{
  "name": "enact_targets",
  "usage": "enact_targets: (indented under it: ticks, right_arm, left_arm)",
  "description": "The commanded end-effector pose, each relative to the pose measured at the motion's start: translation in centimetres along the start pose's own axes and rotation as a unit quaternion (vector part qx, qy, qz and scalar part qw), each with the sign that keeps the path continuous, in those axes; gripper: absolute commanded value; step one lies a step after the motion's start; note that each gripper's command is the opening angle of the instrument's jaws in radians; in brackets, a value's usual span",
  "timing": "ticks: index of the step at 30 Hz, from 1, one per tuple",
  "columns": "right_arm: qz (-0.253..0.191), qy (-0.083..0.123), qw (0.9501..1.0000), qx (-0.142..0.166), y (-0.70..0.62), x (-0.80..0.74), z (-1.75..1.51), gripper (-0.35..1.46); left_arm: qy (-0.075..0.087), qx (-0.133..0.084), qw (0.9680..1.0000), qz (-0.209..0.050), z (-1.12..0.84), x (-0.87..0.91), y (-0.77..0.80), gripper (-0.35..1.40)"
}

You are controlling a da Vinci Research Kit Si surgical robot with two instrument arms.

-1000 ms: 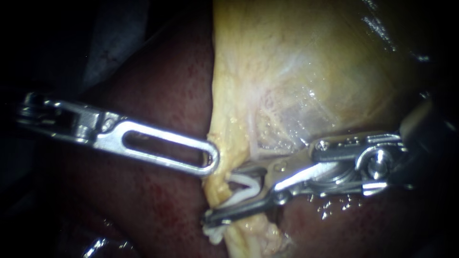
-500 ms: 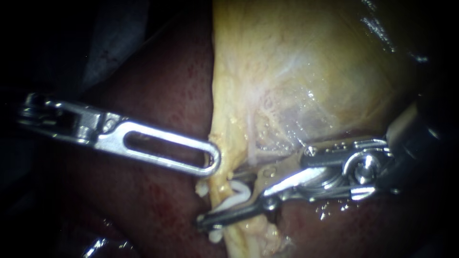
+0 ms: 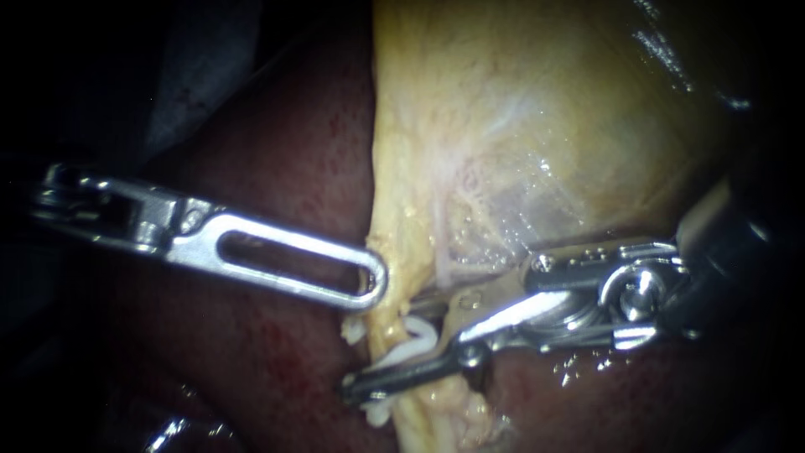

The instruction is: Clipping third clip left tube

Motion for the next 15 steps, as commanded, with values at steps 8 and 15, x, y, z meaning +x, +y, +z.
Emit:
enact_targets:
  ticks: [8,15]
  right_arm:
    - [0.003,0.000,1.0000,0.002,-0.02,0.09,-0.06,0.47]
    - [0.003,0.000,1.0000,0.003,-0.02,0.11,-0.08,0.44]
  left_arm:
    - [-0.001,-0.001,1.0000,0.000,0.00,0.00,0.00,-0.35]
    - [-0.001,-0.001,1.0000,0.000,0.00,0.00,0.00,-0.35]
